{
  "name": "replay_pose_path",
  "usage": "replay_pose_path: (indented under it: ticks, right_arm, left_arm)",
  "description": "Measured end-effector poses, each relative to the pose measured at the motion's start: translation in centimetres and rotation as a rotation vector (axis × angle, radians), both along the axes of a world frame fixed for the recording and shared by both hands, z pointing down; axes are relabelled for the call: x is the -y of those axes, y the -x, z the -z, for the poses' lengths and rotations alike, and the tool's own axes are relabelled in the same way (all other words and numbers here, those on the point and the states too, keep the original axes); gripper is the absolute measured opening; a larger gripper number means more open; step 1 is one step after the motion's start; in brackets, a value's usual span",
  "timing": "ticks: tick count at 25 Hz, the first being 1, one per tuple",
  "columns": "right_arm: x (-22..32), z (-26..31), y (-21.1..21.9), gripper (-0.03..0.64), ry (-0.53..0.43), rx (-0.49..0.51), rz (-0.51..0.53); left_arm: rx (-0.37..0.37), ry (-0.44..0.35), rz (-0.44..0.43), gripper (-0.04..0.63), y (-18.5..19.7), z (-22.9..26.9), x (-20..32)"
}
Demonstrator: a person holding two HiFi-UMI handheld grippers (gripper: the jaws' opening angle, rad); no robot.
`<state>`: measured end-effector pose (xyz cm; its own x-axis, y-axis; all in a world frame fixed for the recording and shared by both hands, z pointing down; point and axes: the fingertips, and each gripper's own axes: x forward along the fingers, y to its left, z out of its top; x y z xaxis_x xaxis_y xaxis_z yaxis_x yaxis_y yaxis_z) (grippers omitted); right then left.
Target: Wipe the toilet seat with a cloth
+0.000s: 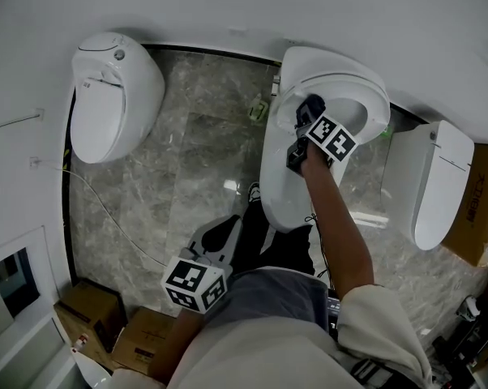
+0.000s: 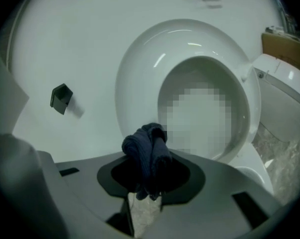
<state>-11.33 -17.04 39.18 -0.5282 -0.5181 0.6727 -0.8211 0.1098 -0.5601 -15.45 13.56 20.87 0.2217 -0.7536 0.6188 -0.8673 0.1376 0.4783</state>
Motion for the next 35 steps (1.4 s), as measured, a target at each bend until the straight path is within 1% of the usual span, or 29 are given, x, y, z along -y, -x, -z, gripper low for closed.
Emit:
replay_pose_path:
  ticks: [5,7,9,11,15,17,20,23,25,27,29,33,35]
  right_arm:
    - [-0.6,-1.4,0.6,0.105,0.06,0.189,-0.191]
    - [-0.9,-2.0,0.8,0.104,0.077,0.226,-0.227]
    - [-1.4,-2.9,1.1,0.104,0.096,0.236,-0.241]
    - [-1.6,-3.9,1.5,0.104,0.096,0.229,-0.234]
    - [-1.2,-5.0,2.2,0.104,0.048,0.181,-0.176]
    - [-1.4,-5.5,2.4,0.104,0.042,0.179,-0.156]
    - [-1.9,-6.4,2.7,0.104,0.054,0.211,-0.143]
    - [-2.1,-7.2,2.9,0.104,0.043,0.245,-0.108]
    - [-2.3,-8.4,2.8,0.104,0.053,0.26,-0.091]
    - [-2.8,-9.7,2.7,0.104,0.07,0.268,-0.082]
    - [-3.1,-10.7,2.6,0.104,0.072,0.274,-0.071]
    - [-3.5,-11.8,2.5,0.104,0.066,0.301,-0.042]
    - [-3.8,-12.3,2.4,0.104,0.077,0.331,-0.044]
  left_arm:
    - [0.003,0.009,0.007,0.009,0.5,-0.2,-0.8]
    - [0.003,0.02,0.006,0.009,0.6,-0.5,-1.1]
    - [0.002,0.032,0.004,0.011,0.7,-0.8,-1.5]
    - [0.002,0.045,0.001,0.009,0.7,-1.1,-1.7]
    - [0.009,0.067,-0.004,0.009,0.7,-1.9,-2.2]
    - [0.005,0.078,-0.002,0.01,0.6,-2.2,-2.7]
    - [-0.026,0.084,0.006,0.009,0.1,-2.3,-3.3]
    - [-0.052,0.071,0.0,0.009,-0.6,-2.7,-3.0]
    - [-0.041,0.042,-0.002,0.009,-1.0,-3.4,-2.4]
    - [-0.003,0.01,-0.01,0.009,-1.4,-4.2,-1.8]
    - [0.026,-0.002,-0.031,0.009,-1.8,-5.0,-1.2]
    - [0.014,-0.001,-0.038,0.009,-2.9,-6.4,-0.1]
    - [0.008,0.007,-0.048,0.009,-3.5,-6.8,0.2]
